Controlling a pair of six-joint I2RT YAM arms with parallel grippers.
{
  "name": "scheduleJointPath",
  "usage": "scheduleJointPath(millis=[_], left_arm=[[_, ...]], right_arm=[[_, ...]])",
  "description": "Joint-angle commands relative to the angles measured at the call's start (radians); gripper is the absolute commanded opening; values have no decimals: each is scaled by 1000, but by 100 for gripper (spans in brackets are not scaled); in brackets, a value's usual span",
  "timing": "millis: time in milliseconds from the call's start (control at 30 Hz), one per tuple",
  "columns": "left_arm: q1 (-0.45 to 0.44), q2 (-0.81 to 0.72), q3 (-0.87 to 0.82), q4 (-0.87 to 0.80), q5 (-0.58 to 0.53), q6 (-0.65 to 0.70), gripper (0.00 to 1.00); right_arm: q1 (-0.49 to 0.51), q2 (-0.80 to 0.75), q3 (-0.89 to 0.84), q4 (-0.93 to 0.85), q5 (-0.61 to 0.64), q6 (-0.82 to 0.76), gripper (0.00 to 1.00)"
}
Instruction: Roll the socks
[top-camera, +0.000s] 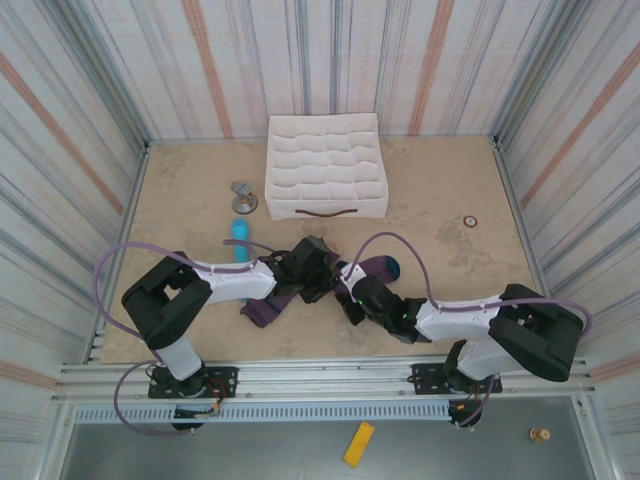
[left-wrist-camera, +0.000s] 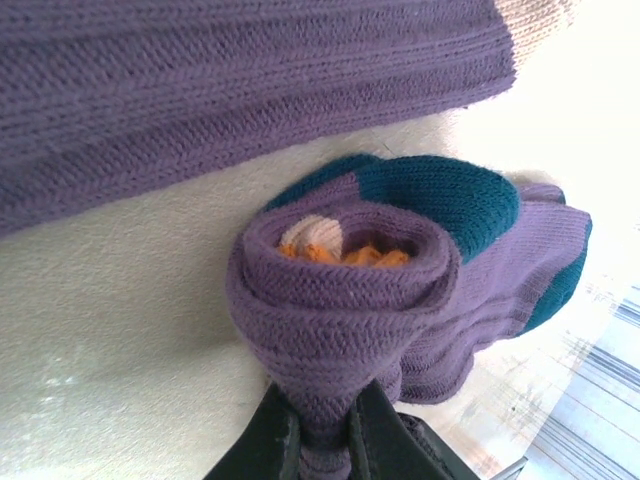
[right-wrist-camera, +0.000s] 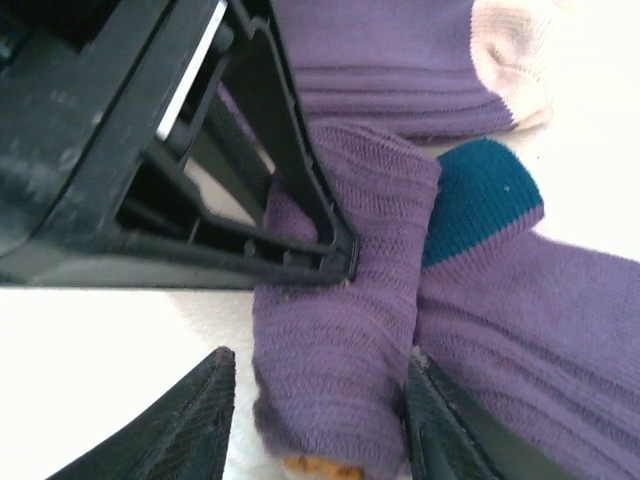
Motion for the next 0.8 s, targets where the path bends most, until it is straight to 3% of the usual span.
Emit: scheduleJointPath(millis=[0,333,467,600,667,767], left_arm=[[0,0,-25,-35,16,-13,0],[7,6,-42,4,23,-33,0],[11,5,-42,16,31,-33,0],[17,8,-52,46,47,-35,16],[18,4,-54,50,45,-35,36],[18,-14,-59,56,41,-31,53]], right_arm=[[-15,23,23,34,-3,-33,45],[-24,55,17,6,-39,10,26],[-52,57,1,2,-82,73,12],[-104,66,-19,12,-174,128,2],[-130,79,-21,13,-220,154,0],[-175,93,-30,18,-279,206,0]])
